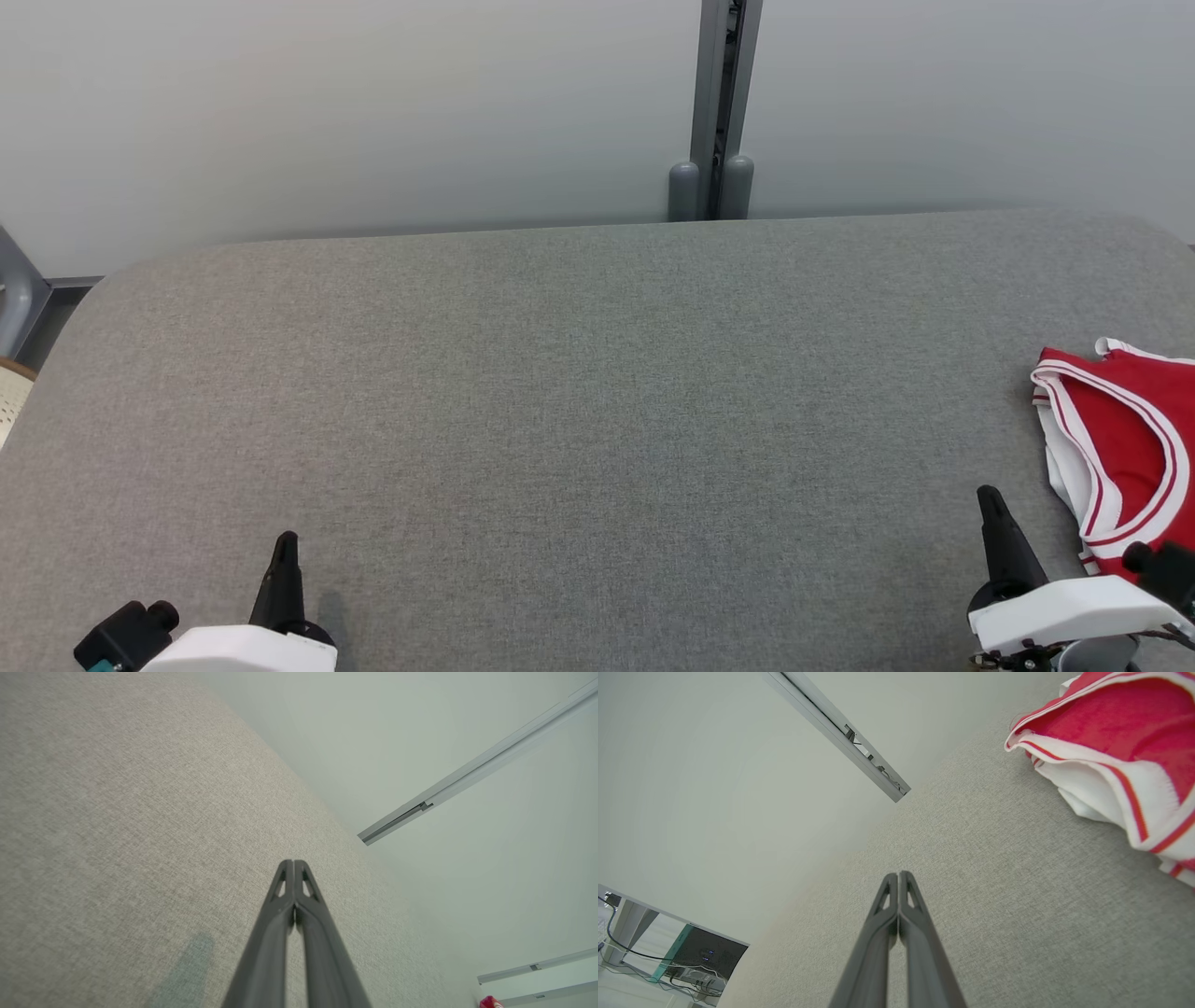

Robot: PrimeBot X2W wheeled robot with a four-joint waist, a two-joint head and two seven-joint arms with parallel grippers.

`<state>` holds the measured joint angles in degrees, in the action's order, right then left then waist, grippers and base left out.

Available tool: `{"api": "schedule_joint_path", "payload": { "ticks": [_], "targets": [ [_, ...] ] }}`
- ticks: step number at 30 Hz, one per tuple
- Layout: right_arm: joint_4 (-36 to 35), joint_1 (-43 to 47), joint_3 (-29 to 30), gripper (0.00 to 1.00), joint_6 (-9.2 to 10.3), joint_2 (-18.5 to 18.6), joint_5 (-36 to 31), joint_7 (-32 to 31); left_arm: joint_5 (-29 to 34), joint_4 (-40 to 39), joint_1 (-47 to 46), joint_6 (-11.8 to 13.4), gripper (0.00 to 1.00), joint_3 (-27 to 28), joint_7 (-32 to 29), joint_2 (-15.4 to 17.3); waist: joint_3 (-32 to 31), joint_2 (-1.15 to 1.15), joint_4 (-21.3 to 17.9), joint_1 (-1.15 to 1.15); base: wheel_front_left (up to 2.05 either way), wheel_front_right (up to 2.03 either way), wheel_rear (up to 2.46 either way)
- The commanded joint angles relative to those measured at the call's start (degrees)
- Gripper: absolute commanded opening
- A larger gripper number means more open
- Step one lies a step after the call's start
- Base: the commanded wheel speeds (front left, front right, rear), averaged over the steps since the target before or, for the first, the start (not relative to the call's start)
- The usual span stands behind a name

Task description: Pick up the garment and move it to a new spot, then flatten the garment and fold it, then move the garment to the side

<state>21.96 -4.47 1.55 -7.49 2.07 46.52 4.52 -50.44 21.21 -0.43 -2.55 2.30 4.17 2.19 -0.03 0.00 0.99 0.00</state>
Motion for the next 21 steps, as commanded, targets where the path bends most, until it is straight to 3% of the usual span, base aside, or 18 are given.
{"api": "schedule_joint_path", "payload": {
  "ticks": [1,21],
  "targets": [
    [-1.2,-1.4,0.4,0.00,-0.01,0.5,2.0,-0.5,-1.9,-1.0,-1.8,-0.7,0.00,0.5,-0.3,0.4,0.0,0.00,0.0,0.00,0.00,0.00,0.00],
    [-3.3,-1.6,1.8,0.00,-0.01,0.7,15.5,-3.7,-14.1,-3.0,-3.3,-2.0,0.00,1.7,-3.6,0.6,0.1,0.00,-0.2,0.00,0.00,0.00,0.00]
  ]
}}
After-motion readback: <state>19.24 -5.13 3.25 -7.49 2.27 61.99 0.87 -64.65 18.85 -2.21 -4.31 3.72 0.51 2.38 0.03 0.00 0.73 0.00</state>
